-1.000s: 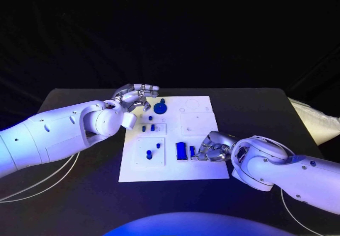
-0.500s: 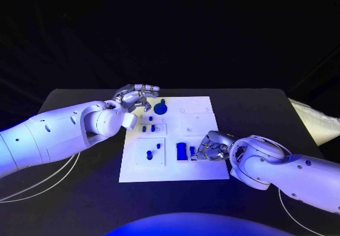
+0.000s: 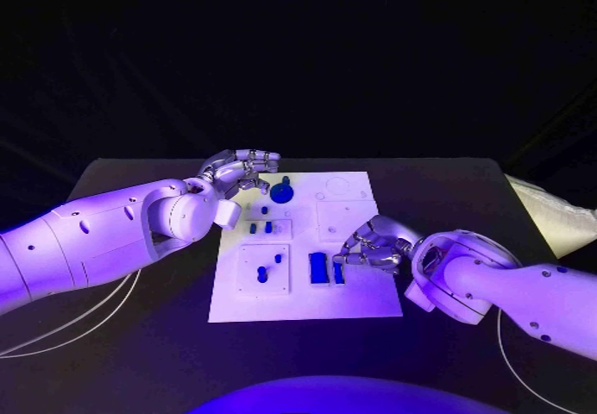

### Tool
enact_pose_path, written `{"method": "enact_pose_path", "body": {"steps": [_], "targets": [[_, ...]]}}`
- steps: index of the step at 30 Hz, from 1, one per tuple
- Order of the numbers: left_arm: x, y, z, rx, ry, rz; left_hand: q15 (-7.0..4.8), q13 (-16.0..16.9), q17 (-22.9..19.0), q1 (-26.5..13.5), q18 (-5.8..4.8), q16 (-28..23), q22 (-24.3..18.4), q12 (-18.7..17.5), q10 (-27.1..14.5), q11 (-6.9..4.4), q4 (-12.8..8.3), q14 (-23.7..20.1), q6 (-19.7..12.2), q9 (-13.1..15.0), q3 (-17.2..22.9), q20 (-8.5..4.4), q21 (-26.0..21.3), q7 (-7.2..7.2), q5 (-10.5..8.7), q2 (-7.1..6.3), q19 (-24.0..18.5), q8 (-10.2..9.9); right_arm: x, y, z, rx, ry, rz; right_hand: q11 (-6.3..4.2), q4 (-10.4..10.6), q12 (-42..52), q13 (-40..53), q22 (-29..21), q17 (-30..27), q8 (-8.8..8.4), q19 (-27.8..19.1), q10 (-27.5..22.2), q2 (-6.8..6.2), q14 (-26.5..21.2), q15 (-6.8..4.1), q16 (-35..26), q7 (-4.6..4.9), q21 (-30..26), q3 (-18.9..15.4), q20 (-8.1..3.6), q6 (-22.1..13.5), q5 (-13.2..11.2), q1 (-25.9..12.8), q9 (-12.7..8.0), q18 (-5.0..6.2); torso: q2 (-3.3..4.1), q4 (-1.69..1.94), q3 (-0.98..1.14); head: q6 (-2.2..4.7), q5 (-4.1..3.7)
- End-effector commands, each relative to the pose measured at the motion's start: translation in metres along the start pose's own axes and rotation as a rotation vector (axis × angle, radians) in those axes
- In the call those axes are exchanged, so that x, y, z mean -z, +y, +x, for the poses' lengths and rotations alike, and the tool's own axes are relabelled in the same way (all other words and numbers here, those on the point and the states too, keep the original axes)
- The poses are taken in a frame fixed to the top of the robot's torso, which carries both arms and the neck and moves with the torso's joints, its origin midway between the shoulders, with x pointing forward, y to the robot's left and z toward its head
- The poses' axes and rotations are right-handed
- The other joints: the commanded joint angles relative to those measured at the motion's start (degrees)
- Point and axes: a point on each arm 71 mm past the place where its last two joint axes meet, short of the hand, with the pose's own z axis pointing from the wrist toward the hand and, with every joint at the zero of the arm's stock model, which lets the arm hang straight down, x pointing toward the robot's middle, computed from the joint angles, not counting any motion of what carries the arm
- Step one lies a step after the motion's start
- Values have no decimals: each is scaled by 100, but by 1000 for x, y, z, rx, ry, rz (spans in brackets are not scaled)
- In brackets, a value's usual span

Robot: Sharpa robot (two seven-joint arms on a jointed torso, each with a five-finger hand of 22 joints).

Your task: Assemble the parts on the task board

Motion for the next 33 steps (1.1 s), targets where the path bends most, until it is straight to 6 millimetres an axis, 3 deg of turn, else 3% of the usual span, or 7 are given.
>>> {"method": "enact_pose_path", "body": {"steps": [1,4,7,11,19,26,33], "targets": [[-2,-1,2,35,18,21,44,-173,-603,-54,69,-405,-165,-203,-91,26,83,-336,-85,-24,-157,41,-222,29,-21,22,-129,20,-4,6,-11,-243,42,-144,105,-120,-1091,-818,-1581,-1336,-150,-688,-659,110,-350,107,-1061,112,-1106,49,69,-236,-13,228,-70,276,-37,-6,-21,62,12],[-3,-1,1,48,9,24,115,-422,-1794,-116,67,-1261,-403,-484,-211,96,242,-1054,-168,-70,-326,109,-521,63,-12,52,-336,-4,-10,4,-26,-323,36,-184,170,-206,-1491,-1259,-2042,-2549,-233,-746,-795,171,-586,160,-2281,209,-1732,46,177,-348,-59,348,-129,283,-98,-13,-31,58,52],[-4,0,-1,55,-4,27,213,-648,-2157,-175,54,-1886,-685,-755,-415,188,395,-1622,-186,-128,-443,196,-893,114,-15,78,-658,-29,-18,-4,-44,-401,24,-212,272,-357,-1975,-1686,-2317,-3219,-337,-854,-1132,244,-899,254,-3161,290,-2178,181,225,-503,-222,603,-203,282,-181,-21,-49,61,131],[-6,2,-4,56,-22,35,450,-960,-2828,-154,6,-3156,-1227,-1088,-639,317,553,-2448,-157,-218,-557,386,-1585,144,-12,122,-1314,-175,-28,-23,-71,-521,-37,-228,527,-540,-3145,-3035,-3023,-3880,-467,-1112,-1112,249,-1169,481,-4544,448,-3302,590,499,-584,-444,884,-474,280,-323,-4,-89,95,144],[-7,4,-16,48,-70,54,817,-1451,-4006,-61,92,-5132,-2644,-1630,-360,465,882,-2657,100,-219,-937,857,-2950,133,-12,194,-2404,-751,-46,-55,-106,-671,-184,-219,631,-707,-3892,-4235,-3746,-4673,-489,-1585,-1097,200,-1911,796,-6066,500,-4502,1171,751,-473,-510,886,-842,242,-599,-6,-115,193,169],[-11,4,-27,33,-131,78,913,-1452,-4487,122,57,-5989,-3316,-2118,-214,500,930,-2728,242,-221,-1074,993,-3133,155,1,234,-2824,-1164,-62,-71,-124,-727,-280,-218,810,-901,-4308,-5058,-4227,-5379,-491,-1710,-1186,111,-2128,1031,-6861,634,-5306,1550,1044,-530,-519,617,-1262,292,-759,7,-64,312,209],[-12,5,-34,35,-179,93,927,-1452,-4637,194,54,-6271,-3595,-2403,-164,515,933,-2580,311,-222,-1128,999,-3108,184,8,256,-2795,-1396,-72,-66,-122,-728,-285,-250,842,-1054,-4449,-5401,-4270,-5724,-487,-1587,-1150,169,-2013,1059,-7076,651,-5618,1636,1078,-528,-531,461,-1496,295,-842,-5,12,350,211]]}}
